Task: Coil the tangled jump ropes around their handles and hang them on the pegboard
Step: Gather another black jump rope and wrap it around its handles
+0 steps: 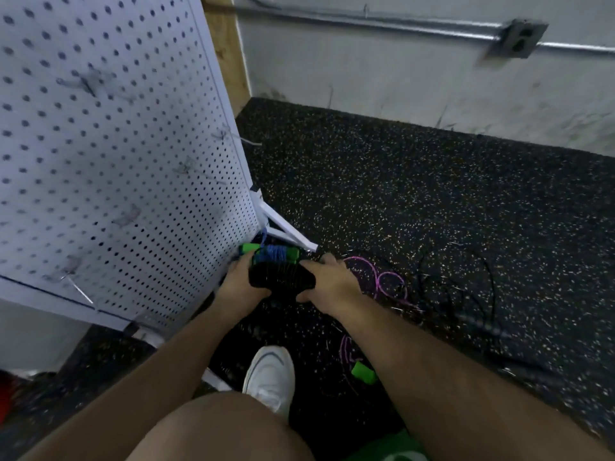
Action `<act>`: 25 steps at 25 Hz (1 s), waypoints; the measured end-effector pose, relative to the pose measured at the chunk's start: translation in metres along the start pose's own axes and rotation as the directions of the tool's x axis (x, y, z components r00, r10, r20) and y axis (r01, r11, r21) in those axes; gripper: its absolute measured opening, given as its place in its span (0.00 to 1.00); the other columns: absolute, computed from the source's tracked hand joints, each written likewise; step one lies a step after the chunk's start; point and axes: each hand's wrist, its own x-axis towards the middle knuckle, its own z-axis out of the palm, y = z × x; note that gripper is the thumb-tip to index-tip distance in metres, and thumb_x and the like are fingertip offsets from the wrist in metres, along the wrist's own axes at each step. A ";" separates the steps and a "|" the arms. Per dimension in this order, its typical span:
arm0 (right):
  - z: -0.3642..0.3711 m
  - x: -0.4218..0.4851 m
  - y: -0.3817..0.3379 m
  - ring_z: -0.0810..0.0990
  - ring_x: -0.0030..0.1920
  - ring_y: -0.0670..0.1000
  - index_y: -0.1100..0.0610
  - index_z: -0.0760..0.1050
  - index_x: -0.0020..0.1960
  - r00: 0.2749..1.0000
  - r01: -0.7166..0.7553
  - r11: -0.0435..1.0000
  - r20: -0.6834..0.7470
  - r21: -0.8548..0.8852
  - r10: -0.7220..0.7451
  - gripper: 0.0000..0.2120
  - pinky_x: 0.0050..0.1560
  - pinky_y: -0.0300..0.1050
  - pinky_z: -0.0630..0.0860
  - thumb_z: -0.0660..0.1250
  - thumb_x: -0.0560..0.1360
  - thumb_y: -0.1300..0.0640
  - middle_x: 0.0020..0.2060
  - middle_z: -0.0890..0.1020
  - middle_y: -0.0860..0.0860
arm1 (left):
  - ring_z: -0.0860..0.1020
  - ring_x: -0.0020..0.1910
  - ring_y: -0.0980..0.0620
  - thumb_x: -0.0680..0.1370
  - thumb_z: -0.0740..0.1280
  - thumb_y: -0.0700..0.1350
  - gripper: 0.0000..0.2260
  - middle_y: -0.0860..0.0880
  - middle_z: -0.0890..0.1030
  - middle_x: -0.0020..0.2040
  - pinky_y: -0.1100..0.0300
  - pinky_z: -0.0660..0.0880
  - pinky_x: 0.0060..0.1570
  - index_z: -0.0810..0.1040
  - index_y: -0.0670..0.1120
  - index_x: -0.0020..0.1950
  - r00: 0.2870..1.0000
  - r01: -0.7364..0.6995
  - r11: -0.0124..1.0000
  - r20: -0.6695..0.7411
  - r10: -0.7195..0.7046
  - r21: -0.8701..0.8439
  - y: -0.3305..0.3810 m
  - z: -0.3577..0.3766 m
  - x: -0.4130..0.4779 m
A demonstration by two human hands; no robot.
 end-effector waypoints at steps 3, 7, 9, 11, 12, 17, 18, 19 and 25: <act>0.046 0.034 -0.019 0.70 0.67 0.61 0.48 0.62 0.78 0.999 -0.040 0.995 0.031 0.088 0.037 0.38 0.64 0.56 0.74 0.75 0.73 0.49 0.70 0.65 0.56 | 0.77 0.62 0.46 0.69 0.71 0.51 0.32 0.49 0.77 0.65 0.43 0.76 0.61 0.68 0.53 0.73 1.000 0.024 0.999 -0.017 -0.024 0.041 -0.048 0.011 0.040; 0.099 0.069 -0.033 0.67 0.70 0.61 0.52 0.59 0.80 0.998 -0.065 0.974 0.005 0.216 0.065 0.38 0.67 0.56 0.73 0.74 0.75 0.52 0.73 0.63 0.58 | 0.76 0.63 0.46 0.70 0.70 0.54 0.35 0.48 0.76 0.65 0.42 0.76 0.61 0.62 0.56 0.75 0.998 0.063 0.982 -0.020 -0.060 0.176 -0.103 0.019 0.073; 0.113 0.078 -0.029 0.66 0.73 0.60 0.53 0.57 0.80 0.997 -0.074 0.958 0.029 0.278 0.068 0.37 0.71 0.54 0.69 0.72 0.77 0.51 0.75 0.63 0.58 | 0.72 0.68 0.42 0.73 0.71 0.51 0.34 0.43 0.71 0.71 0.45 0.73 0.66 0.62 0.52 0.76 0.998 0.050 0.961 0.030 -0.060 0.271 -0.082 0.015 0.055; 0.116 0.075 -0.021 0.65 0.74 0.59 0.55 0.57 0.81 0.998 -0.059 0.948 0.027 0.314 0.053 0.35 0.73 0.51 0.66 0.69 0.79 0.51 0.76 0.63 0.58 | 0.59 0.78 0.41 0.78 0.69 0.50 0.36 0.40 0.55 0.81 0.47 0.62 0.74 0.56 0.47 0.81 0.997 0.029 0.922 0.051 -0.053 0.387 -0.073 0.020 0.047; 0.116 0.069 -0.018 0.65 0.74 0.58 0.55 0.58 0.80 0.999 -0.037 0.947 0.005 0.320 0.037 0.33 0.73 0.50 0.66 0.67 0.80 0.51 0.76 0.64 0.58 | 0.51 0.81 0.41 0.79 0.68 0.51 0.37 0.40 0.47 0.82 0.48 0.58 0.76 0.52 0.46 0.82 0.998 0.018 0.900 0.040 -0.039 0.435 -0.069 0.024 0.044; 0.099 0.033 0.007 0.72 0.68 0.59 0.52 0.62 0.79 0.990 0.066 0.950 -0.139 0.305 -0.025 0.27 0.66 0.56 0.73 0.61 0.81 0.52 0.72 0.70 0.55 | 0.51 0.81 0.44 0.80 0.67 0.46 0.30 0.42 0.52 0.82 0.46 0.55 0.78 0.61 0.43 0.80 0.962 -0.274 0.865 0.116 0.249 0.420 -0.021 0.060 0.026; 0.096 0.026 0.015 0.73 0.67 0.59 0.51 0.62 0.79 0.989 0.066 0.950 -0.146 0.305 -0.022 0.26 0.64 0.57 0.74 0.59 0.81 0.53 0.70 0.71 0.54 | 0.54 0.81 0.44 0.80 0.66 0.46 0.29 0.43 0.55 0.82 0.48 0.56 0.78 0.62 0.42 0.80 0.944 -0.329 0.861 0.145 0.296 0.388 -0.012 0.069 0.023; 0.092 0.016 0.025 0.73 0.66 0.60 0.51 0.62 0.79 0.989 0.053 0.952 -0.151 0.301 -0.008 0.26 0.63 0.58 0.75 0.58 0.81 0.53 0.70 0.71 0.54 | 0.56 0.81 0.45 0.81 0.65 0.45 0.28 0.44 0.57 0.82 0.49 0.56 0.78 0.62 0.42 0.80 0.929 -0.368 0.858 0.177 0.325 0.357 -0.001 0.080 0.018; 0.078 -0.054 0.114 0.70 0.66 0.61 0.52 0.55 0.81 0.988 -0.121 0.979 -0.072 0.165 0.134 0.27 0.61 0.58 0.75 0.55 0.83 0.52 0.70 0.70 0.55 | 0.60 0.79 0.47 0.81 0.65 0.49 0.31 0.45 0.61 0.81 0.53 0.58 0.78 0.60 0.43 0.81 0.804 -0.566 0.767 0.408 0.433 0.301 0.051 0.156 -0.002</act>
